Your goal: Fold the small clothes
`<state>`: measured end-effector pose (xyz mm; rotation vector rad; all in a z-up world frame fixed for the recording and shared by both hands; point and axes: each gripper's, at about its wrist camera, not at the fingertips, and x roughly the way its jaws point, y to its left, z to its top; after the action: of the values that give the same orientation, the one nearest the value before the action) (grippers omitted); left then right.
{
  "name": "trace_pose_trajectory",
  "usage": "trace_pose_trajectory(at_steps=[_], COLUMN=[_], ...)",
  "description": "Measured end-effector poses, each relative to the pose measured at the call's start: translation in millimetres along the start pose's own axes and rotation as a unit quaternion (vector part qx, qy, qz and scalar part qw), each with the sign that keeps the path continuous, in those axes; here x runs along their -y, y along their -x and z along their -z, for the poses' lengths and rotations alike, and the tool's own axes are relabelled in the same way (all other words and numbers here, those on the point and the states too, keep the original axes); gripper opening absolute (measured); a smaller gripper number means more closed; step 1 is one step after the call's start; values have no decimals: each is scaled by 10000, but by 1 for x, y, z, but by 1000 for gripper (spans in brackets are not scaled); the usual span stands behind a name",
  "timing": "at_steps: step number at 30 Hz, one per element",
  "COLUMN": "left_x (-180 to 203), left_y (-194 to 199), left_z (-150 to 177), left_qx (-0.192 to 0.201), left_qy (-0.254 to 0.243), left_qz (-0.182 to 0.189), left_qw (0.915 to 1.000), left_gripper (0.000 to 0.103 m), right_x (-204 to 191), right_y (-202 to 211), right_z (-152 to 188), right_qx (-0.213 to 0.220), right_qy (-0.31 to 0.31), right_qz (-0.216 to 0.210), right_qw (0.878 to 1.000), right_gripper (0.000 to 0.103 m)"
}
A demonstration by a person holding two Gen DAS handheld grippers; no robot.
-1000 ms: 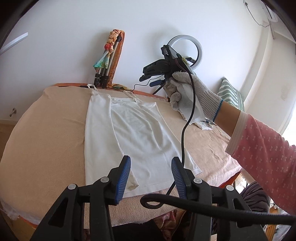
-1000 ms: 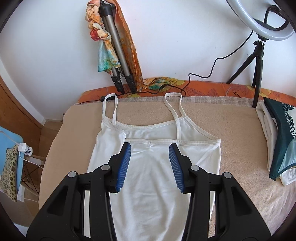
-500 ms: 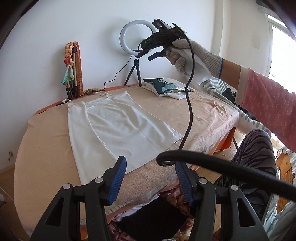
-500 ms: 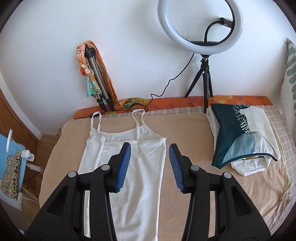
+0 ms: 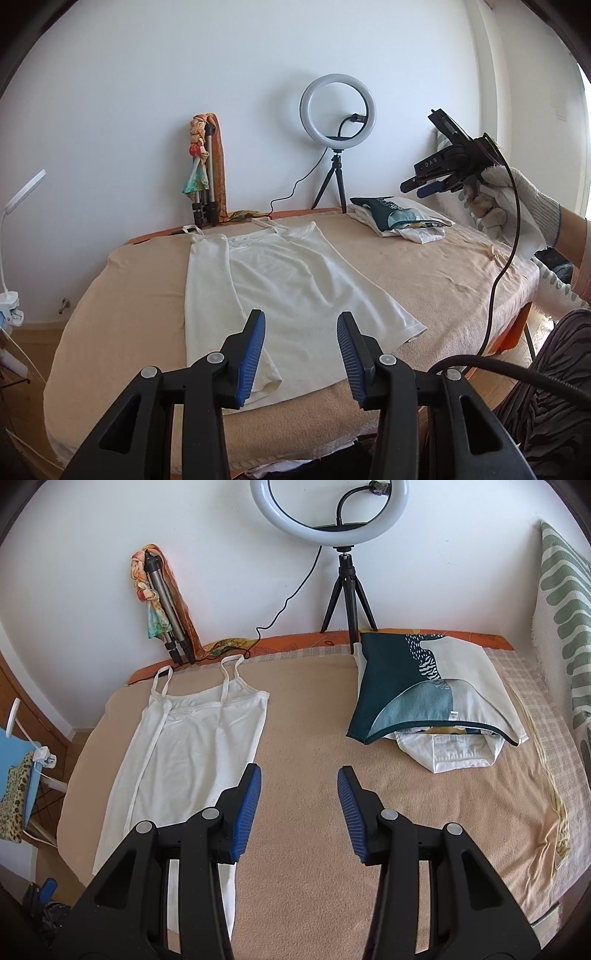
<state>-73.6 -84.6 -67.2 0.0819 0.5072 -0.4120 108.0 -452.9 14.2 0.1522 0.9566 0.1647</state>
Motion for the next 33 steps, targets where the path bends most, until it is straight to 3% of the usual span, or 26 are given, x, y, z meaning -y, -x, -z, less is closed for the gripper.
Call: trace_pose_trajectory(at_steps=[4, 10, 16, 28, 31, 33], left_x=[43, 93, 121, 126, 122, 116], left_y=[-23, -69, -103, -148, -154, -156], left_z=[1, 7, 10, 15, 15, 12], left_qx=[-146, -565, -827, -1410, -1507, -1518], left_qy=[-282, -557, -822, -841, -616, -427], left_qz=[522, 1000, 1056, 841, 931, 950], left_qw=[9981, 9918, 9875, 9828, 9823, 9829], left_gripper=[42, 42, 42, 40, 30, 16], right_x=[19, 29, 32, 15, 4, -4], right_y=[-28, -63, -99, -172, -190, -201], right_z=[6, 7, 1, -25, -34, -39], right_qx=[-171, -367, -579, -877, -959, -1006], right_qy=[-152, -225, -219, -470, -538, -563], right_qz=[-74, -390, -681, -1410, -1580, -1611], right_qw=[9997, 9983, 9958, 9850, 9813, 9802], right_gripper=[46, 46, 46, 46, 46, 46])
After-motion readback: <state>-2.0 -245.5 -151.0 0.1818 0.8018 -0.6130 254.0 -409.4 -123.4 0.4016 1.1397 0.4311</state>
